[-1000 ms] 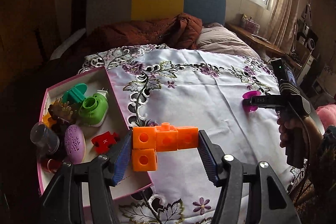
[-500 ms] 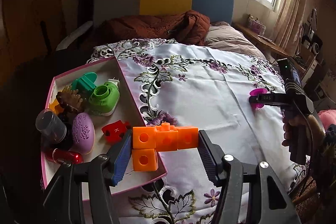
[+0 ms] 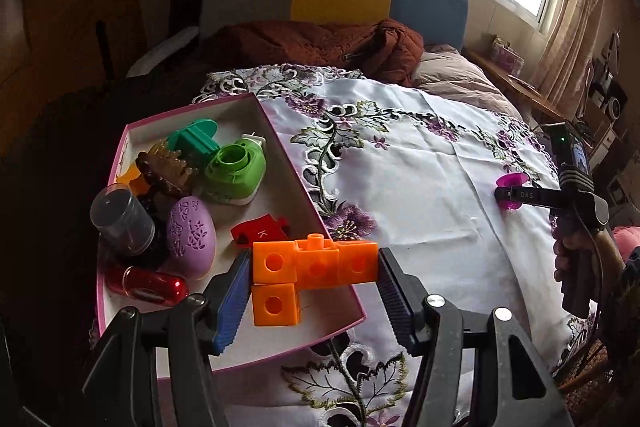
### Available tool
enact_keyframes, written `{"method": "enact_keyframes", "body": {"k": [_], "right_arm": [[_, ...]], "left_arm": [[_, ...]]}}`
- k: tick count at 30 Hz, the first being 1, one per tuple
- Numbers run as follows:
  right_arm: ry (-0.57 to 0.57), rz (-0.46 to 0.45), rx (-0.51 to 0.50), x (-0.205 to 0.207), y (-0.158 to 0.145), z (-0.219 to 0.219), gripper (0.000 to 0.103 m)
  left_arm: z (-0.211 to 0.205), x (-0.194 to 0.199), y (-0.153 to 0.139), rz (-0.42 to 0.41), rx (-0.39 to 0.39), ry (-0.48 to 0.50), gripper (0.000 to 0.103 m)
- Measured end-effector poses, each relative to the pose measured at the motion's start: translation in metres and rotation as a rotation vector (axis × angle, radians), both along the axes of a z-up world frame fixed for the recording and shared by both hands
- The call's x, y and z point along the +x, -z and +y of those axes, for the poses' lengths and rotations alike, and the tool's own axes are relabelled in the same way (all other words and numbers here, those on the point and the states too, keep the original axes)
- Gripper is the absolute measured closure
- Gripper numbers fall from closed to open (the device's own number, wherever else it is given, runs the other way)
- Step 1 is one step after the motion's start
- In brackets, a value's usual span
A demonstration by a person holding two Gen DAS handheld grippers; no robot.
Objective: Organize rigid objects
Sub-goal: 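Carry the orange cubes into the tray and open the left gripper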
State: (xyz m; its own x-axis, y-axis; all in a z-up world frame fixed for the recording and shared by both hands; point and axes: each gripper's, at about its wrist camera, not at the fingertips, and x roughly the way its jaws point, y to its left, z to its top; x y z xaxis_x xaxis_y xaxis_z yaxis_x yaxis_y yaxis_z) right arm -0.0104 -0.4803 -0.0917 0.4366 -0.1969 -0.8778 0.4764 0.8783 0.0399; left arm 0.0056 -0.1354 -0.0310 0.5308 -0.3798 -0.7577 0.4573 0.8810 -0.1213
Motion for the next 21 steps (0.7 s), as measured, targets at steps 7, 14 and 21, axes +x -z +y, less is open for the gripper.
{"method": "enact_keyframes", "body": {"k": [7,14,21], "right_arm": [[-0.017,0.009,-0.03,0.001,0.0,0.004,0.07],[-0.025,0.014,-0.044,0.001,0.0,0.004,0.07],[-0.03,0.018,-0.053,0.0,-0.001,0.005,0.07]], "left_arm": [[0.049,0.008,-0.008,-0.007,-0.025,-0.102,0.042],[0.109,0.012,-0.006,-0.004,-0.013,-0.244,0.042],[0.133,0.011,0.005,0.029,-0.011,-0.301,0.042]]}}
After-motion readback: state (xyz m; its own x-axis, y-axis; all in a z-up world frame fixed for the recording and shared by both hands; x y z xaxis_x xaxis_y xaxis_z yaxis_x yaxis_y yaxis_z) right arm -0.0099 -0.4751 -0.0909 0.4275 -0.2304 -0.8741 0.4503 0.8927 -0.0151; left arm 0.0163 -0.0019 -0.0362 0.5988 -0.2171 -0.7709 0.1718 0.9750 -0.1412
